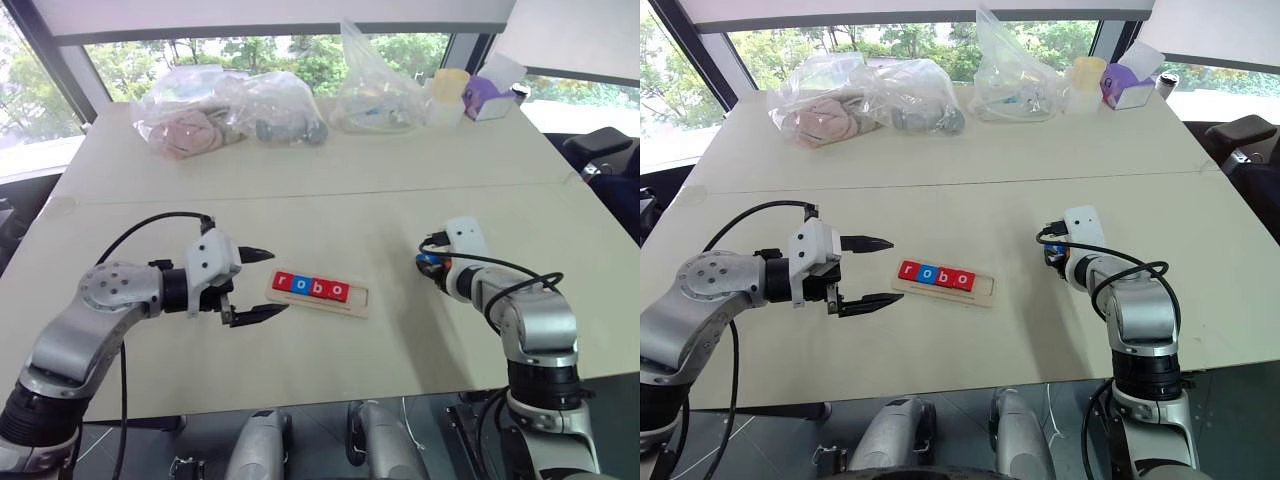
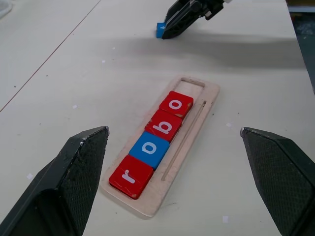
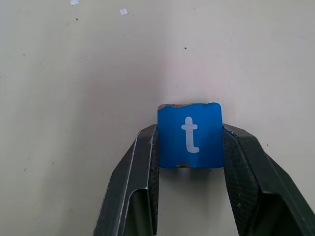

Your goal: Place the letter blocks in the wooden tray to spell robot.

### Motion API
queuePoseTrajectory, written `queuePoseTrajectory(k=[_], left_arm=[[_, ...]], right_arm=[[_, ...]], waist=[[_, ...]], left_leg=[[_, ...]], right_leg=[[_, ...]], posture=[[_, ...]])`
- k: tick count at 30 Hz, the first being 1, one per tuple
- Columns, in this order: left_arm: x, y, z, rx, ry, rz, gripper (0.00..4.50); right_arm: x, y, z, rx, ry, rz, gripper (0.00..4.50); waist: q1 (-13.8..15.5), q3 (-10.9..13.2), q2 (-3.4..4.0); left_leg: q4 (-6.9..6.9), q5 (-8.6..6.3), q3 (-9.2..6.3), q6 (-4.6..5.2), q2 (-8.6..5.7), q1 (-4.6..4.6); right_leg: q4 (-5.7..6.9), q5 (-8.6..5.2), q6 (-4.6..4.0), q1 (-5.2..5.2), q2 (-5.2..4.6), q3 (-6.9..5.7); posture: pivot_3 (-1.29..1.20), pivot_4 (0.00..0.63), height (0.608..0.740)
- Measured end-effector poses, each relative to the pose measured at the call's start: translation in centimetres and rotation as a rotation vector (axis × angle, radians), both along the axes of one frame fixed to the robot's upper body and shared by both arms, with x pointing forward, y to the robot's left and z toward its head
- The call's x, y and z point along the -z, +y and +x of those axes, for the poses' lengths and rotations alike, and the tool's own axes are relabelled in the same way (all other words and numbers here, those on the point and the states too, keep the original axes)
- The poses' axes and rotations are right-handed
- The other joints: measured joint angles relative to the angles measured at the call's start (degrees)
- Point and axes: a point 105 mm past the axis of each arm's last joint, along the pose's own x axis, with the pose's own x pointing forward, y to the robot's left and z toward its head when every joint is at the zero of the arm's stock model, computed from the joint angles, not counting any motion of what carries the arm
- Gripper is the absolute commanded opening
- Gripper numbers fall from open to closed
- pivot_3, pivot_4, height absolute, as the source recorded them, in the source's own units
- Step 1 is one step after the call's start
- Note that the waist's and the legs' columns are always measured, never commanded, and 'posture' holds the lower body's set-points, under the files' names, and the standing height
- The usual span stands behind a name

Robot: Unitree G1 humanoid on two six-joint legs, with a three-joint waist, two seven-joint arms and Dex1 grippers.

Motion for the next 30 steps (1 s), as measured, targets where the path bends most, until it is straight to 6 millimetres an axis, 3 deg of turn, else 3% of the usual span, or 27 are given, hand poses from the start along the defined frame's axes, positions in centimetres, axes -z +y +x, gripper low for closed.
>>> queuePoseTrajectory(k=[12,22,28,30], left_arm=[[0.4,-0.3,-0.1,0.009,0.014,-0.009,4.50],[0.6,-0.4,-0.2,0.017,0.019,-0.005,4.50],[0.6,-0.4,-0.2,0.015,0.018,-0.004,4.50],[0.6,-0.4,-0.2,0.014,0.017,-0.002,4.50]], right_arm=[[0.2,2.4,-6.7,-0.061,0.098,0.059,1.17],[0.6,2.9,-7.1,-0.048,0.094,0.064,1.17],[0.4,3.1,-7.2,-0.088,0.098,0.050,4.26],[-0.7,3.2,-7.1,-0.180,0.092,0.016,4.45]], waist=[[0.00,0.00,0.01],[-0.06,0.00,0.02],[-0.02,0.01,0.03],[-0.05,0.02,0.03]], left_leg=[[-0.03,0.00,-0.13,0.00,0.05,0.00],[-0.03,0.00,-0.12,0.00,0.05,-0.02],[-0.03,0.00,-0.12,0.00,0.04,-0.04],[-0.02,0.00,-0.10,0.00,0.04,-0.04]], right_leg=[[-0.01,-0.03,0.02,-0.03,-0.02,-0.01],[-0.03,-0.03,0.01,-0.05,-0.02,-0.01],[-0.07,-0.03,0.01,-0.05,-0.05,-0.01],[-0.10,-0.03,0.01,-0.05,-0.06,0.00]], posture=[[0.00,0.150,0.740],[0.00,0.150,0.740],[0.00,0.150,0.740],[0.00,0.150,0.740]])
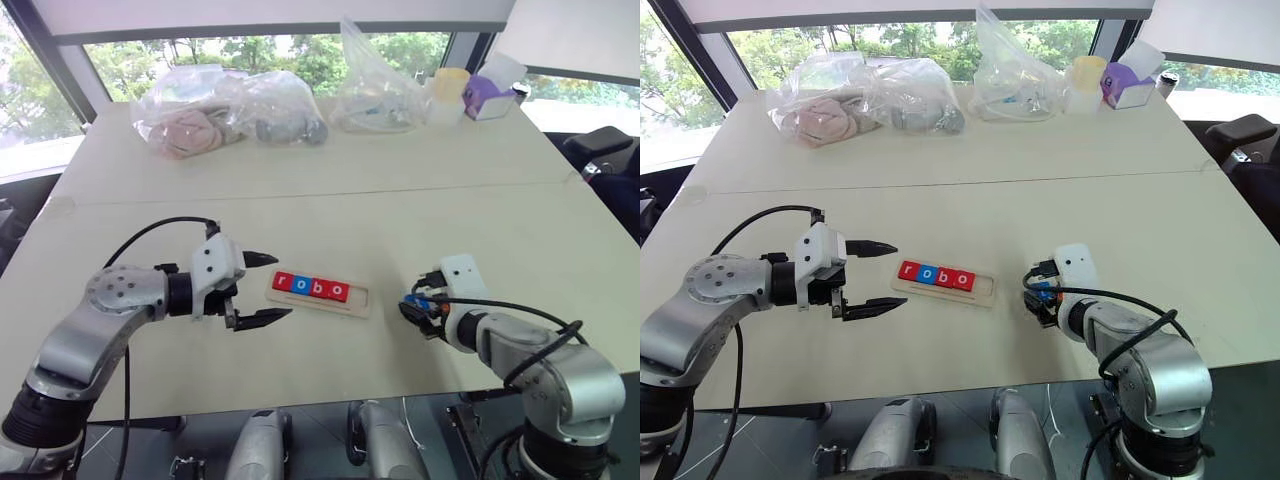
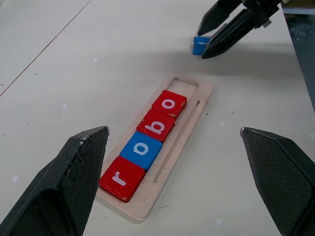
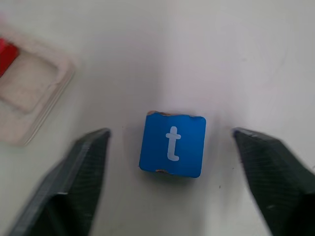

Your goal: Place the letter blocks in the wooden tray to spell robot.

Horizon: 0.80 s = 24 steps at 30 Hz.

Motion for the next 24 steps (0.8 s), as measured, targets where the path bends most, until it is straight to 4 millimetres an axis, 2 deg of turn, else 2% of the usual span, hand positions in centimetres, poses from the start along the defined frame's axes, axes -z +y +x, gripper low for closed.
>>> queuePoseTrajectory(k=[5,7,11,16,24], left_arm=[[0.0,0.0,0.1,0.002,0.001,-0.001,4.50],[0.0,-0.1,0.1,0.003,0.002,0.000,4.50],[0.0,0.0,0.2,0.002,0.003,-0.002,4.50],[-0.2,0.0,0.3,0.003,-0.001,0.002,4.50],[-0.3,0.1,0.4,0.000,-0.007,0.007,4.50]], right_arm=[[-3.9,-1.9,0.0,-0.287,-0.048,-0.142,4.45],[-4.4,-2.8,0.2,-0.410,-0.083,-0.170,4.45],[-3.0,-4.0,-0.3,-0.674,-0.089,-0.157,4.45],[-1.7,-5.7,1.6,-0.831,-0.143,-0.249,4.45],[0.1,-4.7,2.9,-0.998,-0.134,-0.296,4.45]], waist=[[0.19,0.00,-0.03],[0.19,-0.01,-0.05],[0.17,0.00,-0.06],[-0.22,0.02,-0.04],[0.10,0.02,-0.03]], left_leg=[[-0.04,-0.01,-0.06,0.01,-0.02,-0.04],[-0.06,-0.03,0.03,0.04,-0.05,-0.04],[-0.03,-0.04,0.09,0.05,-0.06,-0.04],[0.01,-0.03,0.12,0.05,-0.03,0.22],[-0.06,-0.03,0.12,0.05,-0.01,0.31]], right_leg=[[-0.13,-0.14,0.21,0.05,0.03,-0.05],[-0.18,-0.17,0.26,0.09,0.06,-0.06],[-0.18,-0.17,0.29,0.10,0.07,-0.05],[-0.14,-0.16,0.26,0.23,0.06,0.01],[-0.07,-0.02,0.04,0.29,0.06,0.01]], posture=[[0.00,0.150,0.740],[0.00,0.150,0.740],[0.00,0.150,0.740],[0.00,0.150,0.740],[0.00,0.150,0.740]])
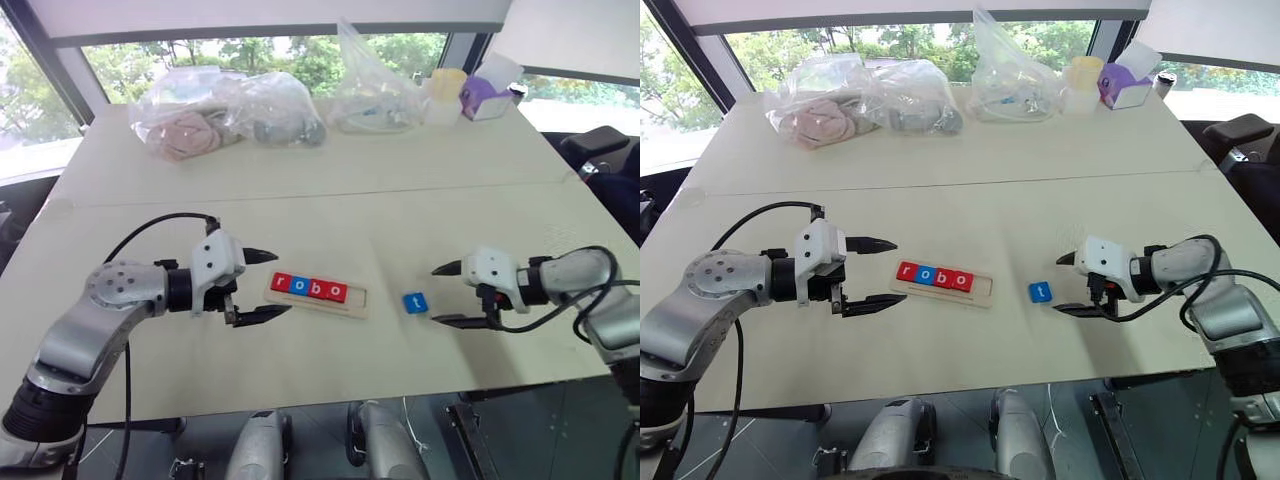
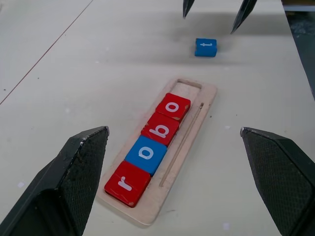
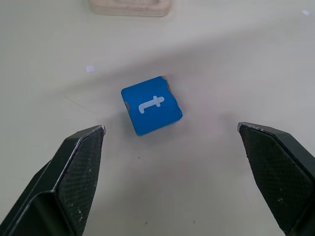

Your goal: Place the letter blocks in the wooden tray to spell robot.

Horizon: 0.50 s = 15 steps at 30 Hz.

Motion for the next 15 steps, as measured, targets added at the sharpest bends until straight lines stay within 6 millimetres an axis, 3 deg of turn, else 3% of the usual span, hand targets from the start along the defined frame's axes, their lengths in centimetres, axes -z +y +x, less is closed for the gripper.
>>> queuePoseTrajectory(k=[3,9,12,15], left_arm=[[0.11,0.27,-0.04,-0.008,0.004,0.009,4.50],[0.02,0.33,-0.10,-0.011,0.000,0.013,4.50],[-0.03,0.30,-0.11,-0.012,-0.003,0.013,4.50],[-0.05,0.29,-0.10,-0.015,-0.005,0.013,4.50]], right_arm=[[1.20,0.37,-0.06,-0.030,0.022,-0.008,4.45],[1.09,0.43,0.40,-0.052,0.006,-0.019,4.45],[1.14,0.56,0.67,-0.055,0.002,-0.016,3.60],[1.38,0.85,0.92,-0.064,0.004,-0.004,2.08]], waist=[[0.14,0.00,0.00],[0.08,0.00,0.00],[0.07,0.00,0.00],[-0.04,0.00,0.00]], left_leg=[[0.02,0.00,0.00,0.00,-0.02,-0.01],[0.06,0.00,0.00,0.00,0.00,0.06],[0.06,0.00,0.00,-0.01,-0.01,0.07],[0.05,0.00,0.01,-0.01,-0.01,0.13]], right_leg=[[0.00,0.01,-0.01,0.02,-0.05,0.00],[0.01,0.01,-0.01,0.06,-0.06,0.01],[0.03,0.02,-0.01,0.07,-0.04,0.01],[0.04,0.02,-0.02,0.10,-0.04,0.02]], posture=[[0.00,0.150,0.740],[0.00,0.150,0.740],[0.00,0.150,0.740],[0.00,0.150,0.740]])
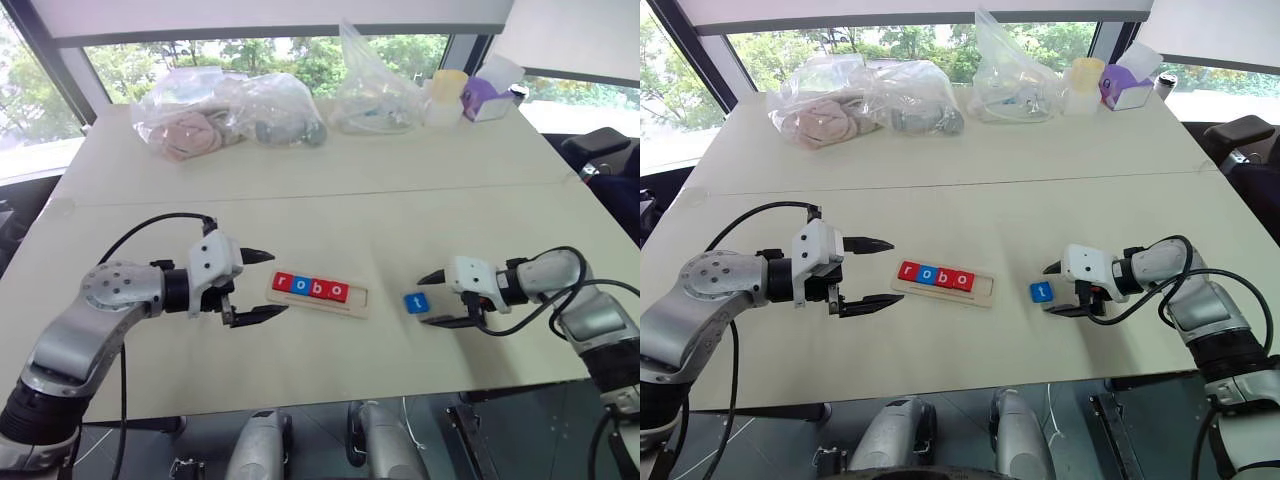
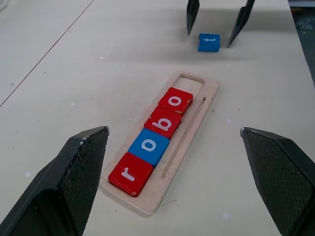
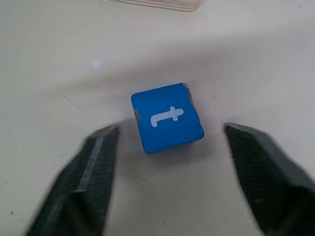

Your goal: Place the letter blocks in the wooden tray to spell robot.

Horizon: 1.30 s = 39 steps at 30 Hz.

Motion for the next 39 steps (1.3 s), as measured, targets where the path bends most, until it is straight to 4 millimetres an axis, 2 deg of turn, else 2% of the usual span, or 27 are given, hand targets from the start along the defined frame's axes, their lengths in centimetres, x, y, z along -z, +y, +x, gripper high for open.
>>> queuePoseTrajectory(k=[1,2,8,11,14,18,39], left_arm=[[0.0,0.0,0.0,0.000,-0.001,0.000,4.50],[0.0,0.0,0.0,-0.002,-0.001,0.000,4.50],[0.0,0.1,0.0,-0.009,-0.004,-0.001,4.50],[0.0,0.1,0.0,-0.014,-0.004,-0.001,4.50],[0.0,0.1,0.0,-0.016,-0.005,-0.001,4.50],[0.1,0.2,0.0,-0.024,-0.005,-0.002,4.50],[0.1,0.4,-0.3,-0.045,-0.001,-0.001,4.50]], right_arm=[[0.0,0.0,0.0,-0.004,-0.002,0.000,1.39],[-0.1,0.1,0.2,-0.007,-0.007,-0.001,1.12],[-0.4,1.2,0.6,0.002,0.021,0.044,1.12],[-1.9,3.3,0.4,-0.036,0.023,0.091,1.12],[-3.5,6.1,0.1,-0.087,0.014,0.146,1.12],[-3.2,8.5,-0.3,-0.094,0.037,0.188,1.12],[-1.5,9.3,0.1,-0.029,0.041,0.143,1.12]], waist=[[-0.01,0.00,0.00],[-0.03,0.00,0.00],[0.04,0.01,0.02],[-0.04,0.01,0.02],[0.05,0.01,0.02],[0.24,0.01,0.02],[0.10,0.01,0.02]], left_leg=[[0.00,0.00,0.00,0.00,0.00,0.03],[0.00,0.00,0.01,0.00,0.00,0.09],[-0.01,0.00,0.00,0.00,0.03,0.21],[-0.05,0.00,0.00,0.00,0.06,0.21],[-0.05,0.00,-0.03,0.00,0.07,0.21],[-0.05,-0.01,-0.02,-0.01,0.03,0.17],[-0.06,-0.01,0.00,-0.01,0.04,0.14]], right_leg=[[0.00,0.00,0.00,0.02,0.00,0.00],[0.00,0.00,0.00,0.07,0.00,0.00],[0.04,0.00,-0.01,0.17,0.00,0.01],[0.04,0.00,-0.01,0.14,0.00,0.01],[0.05,0.00,-0.02,0.14,0.01,0.00],[0.01,0.00,-0.02,0.15,-0.06,0.00],[0.00,0.00,-0.02,0.10,-0.03,-0.01]], posture=[[0.00,0.150,0.740],[0.00,0.150,0.740],[0.00,0.150,0.740],[0.00,0.150,0.740],[0.00,0.150,0.740],[0.00,0.150,0.740],[0.00,0.150,0.740]])
